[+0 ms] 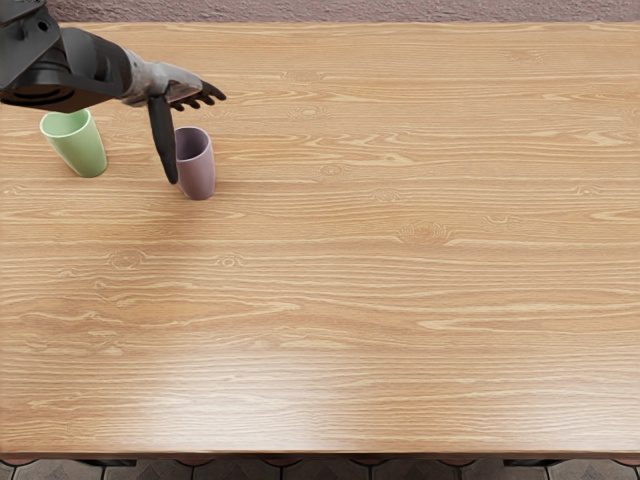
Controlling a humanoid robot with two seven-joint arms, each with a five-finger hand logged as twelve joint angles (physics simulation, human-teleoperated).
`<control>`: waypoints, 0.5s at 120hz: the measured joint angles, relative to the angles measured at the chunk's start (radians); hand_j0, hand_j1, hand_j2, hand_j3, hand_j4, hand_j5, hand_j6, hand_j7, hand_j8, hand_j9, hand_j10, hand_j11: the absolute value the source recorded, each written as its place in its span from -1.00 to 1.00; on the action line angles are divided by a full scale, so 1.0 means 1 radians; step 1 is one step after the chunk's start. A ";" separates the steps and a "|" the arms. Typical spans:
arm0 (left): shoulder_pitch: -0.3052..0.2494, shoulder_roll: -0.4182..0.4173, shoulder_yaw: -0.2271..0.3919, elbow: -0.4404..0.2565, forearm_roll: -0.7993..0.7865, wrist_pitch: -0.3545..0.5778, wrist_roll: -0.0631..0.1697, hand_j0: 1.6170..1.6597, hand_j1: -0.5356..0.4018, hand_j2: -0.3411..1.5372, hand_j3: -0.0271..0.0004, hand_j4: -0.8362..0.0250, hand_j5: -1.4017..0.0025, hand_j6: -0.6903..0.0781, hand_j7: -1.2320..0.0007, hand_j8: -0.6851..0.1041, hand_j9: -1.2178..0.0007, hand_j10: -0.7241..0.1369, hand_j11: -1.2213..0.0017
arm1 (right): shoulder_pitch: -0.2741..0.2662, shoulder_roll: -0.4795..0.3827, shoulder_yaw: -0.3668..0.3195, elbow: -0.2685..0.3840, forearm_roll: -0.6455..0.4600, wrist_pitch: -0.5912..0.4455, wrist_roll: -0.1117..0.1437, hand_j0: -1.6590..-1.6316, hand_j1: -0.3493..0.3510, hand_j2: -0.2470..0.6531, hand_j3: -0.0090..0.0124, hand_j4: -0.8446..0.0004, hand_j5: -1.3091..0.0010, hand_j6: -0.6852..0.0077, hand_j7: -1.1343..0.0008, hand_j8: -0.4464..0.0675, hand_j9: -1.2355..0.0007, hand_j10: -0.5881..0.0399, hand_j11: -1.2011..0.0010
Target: Pick up cup and place in cup with left hand
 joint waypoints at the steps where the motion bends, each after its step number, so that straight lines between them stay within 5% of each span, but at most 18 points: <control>1: 0.000 -0.002 0.000 0.002 0.000 0.002 0.000 0.92 0.84 -0.63 0.97 0.89 0.96 0.73 0.96 0.68 0.95 0.63 0.95 | 0.000 0.000 0.000 0.000 0.000 0.000 0.000 -0.93 -1.00 -0.45 -0.16 1.00 1.00 0.98 1.00 0.74 1.00 0.87 1.00; 60: -0.009 -0.159 0.145 0.178 0.048 0.092 -0.007 0.92 0.83 -0.63 0.97 0.89 0.96 0.73 0.95 0.68 0.95 0.63 0.95 | 0.000 0.000 0.000 0.000 0.000 0.000 0.000 -0.93 -1.00 -0.45 -0.16 1.00 1.00 0.98 1.00 0.74 1.00 0.87 1.00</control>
